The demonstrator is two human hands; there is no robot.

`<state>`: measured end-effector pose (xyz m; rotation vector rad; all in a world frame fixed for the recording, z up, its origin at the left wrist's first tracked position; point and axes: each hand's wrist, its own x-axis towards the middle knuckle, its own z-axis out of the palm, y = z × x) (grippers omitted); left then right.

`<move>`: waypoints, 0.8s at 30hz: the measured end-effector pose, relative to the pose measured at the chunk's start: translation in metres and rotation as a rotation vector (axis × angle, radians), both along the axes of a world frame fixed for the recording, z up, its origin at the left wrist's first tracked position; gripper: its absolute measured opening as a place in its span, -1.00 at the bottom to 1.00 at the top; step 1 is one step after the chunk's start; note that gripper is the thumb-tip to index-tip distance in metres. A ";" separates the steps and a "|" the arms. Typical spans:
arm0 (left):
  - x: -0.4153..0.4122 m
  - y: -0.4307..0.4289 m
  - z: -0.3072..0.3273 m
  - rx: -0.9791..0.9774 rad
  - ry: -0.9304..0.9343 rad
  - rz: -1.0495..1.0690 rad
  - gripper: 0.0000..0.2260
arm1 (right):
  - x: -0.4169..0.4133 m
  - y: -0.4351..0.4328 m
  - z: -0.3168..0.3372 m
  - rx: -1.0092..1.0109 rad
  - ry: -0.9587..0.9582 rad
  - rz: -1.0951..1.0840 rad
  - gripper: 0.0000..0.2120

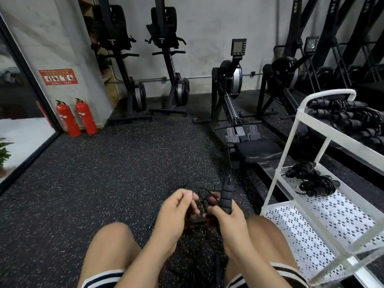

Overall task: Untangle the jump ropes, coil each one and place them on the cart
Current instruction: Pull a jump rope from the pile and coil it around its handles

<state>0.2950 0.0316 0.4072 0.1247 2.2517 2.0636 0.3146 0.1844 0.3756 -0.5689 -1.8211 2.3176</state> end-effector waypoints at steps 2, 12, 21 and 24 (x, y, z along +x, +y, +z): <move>-0.010 -0.001 0.012 0.081 -0.017 0.034 -0.74 | 0.004 -0.006 -0.006 0.030 0.029 -0.083 -0.60; -0.035 0.013 0.037 0.370 -0.203 0.026 -0.79 | 0.019 -0.033 0.005 0.149 0.114 0.093 -0.79; -0.037 0.001 0.028 0.393 -0.239 0.030 -0.74 | 0.011 -0.030 0.015 0.124 0.117 0.191 -0.94; -0.024 -0.007 0.019 0.249 -0.204 -0.022 -0.61 | 0.008 -0.029 0.030 0.018 0.138 0.219 -0.92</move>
